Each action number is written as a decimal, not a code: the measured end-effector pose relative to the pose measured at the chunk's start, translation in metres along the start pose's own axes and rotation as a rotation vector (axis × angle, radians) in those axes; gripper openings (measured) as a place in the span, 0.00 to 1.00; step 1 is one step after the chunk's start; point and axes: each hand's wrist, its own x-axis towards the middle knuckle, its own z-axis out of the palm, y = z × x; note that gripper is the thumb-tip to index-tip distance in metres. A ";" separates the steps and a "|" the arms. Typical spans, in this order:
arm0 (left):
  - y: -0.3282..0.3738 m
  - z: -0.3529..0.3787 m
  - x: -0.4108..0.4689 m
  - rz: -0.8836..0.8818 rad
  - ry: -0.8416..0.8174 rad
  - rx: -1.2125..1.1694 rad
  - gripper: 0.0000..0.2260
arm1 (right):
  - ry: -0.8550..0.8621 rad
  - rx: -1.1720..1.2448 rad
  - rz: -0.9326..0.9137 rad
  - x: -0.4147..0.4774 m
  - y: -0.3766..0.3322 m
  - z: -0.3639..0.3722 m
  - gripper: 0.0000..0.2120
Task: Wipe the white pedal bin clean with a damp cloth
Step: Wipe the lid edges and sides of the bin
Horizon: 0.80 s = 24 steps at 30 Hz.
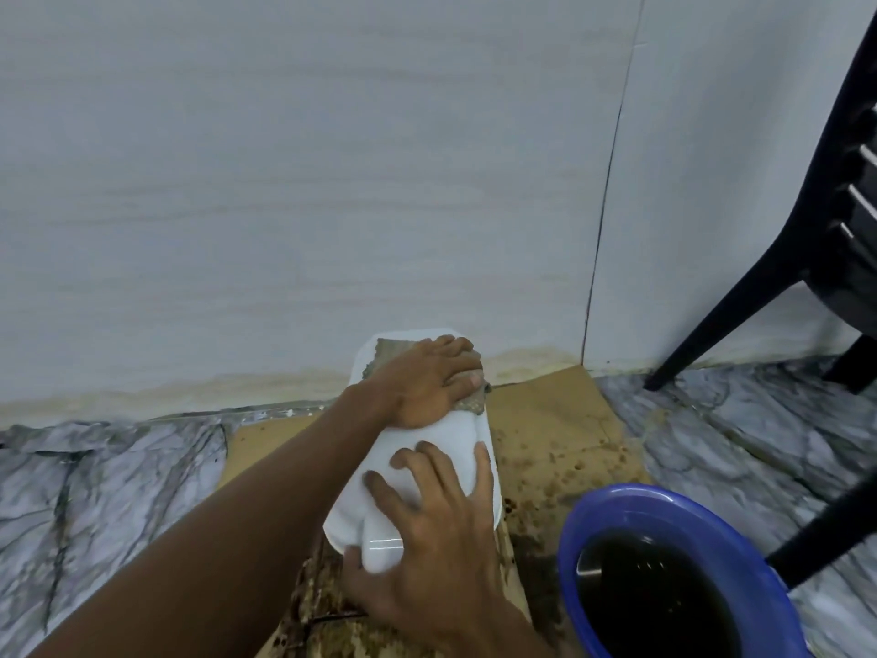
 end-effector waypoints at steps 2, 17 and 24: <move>-0.004 -0.006 0.000 -0.023 0.016 -0.015 0.20 | -0.017 0.080 -0.112 0.001 0.022 -0.010 0.26; -0.020 -0.019 -0.050 -0.571 0.091 0.056 0.20 | -0.462 -0.102 0.140 0.078 0.145 -0.054 0.39; -0.035 -0.004 -0.072 -0.628 0.203 -0.071 0.28 | -0.420 0.120 0.158 0.075 0.105 -0.052 0.35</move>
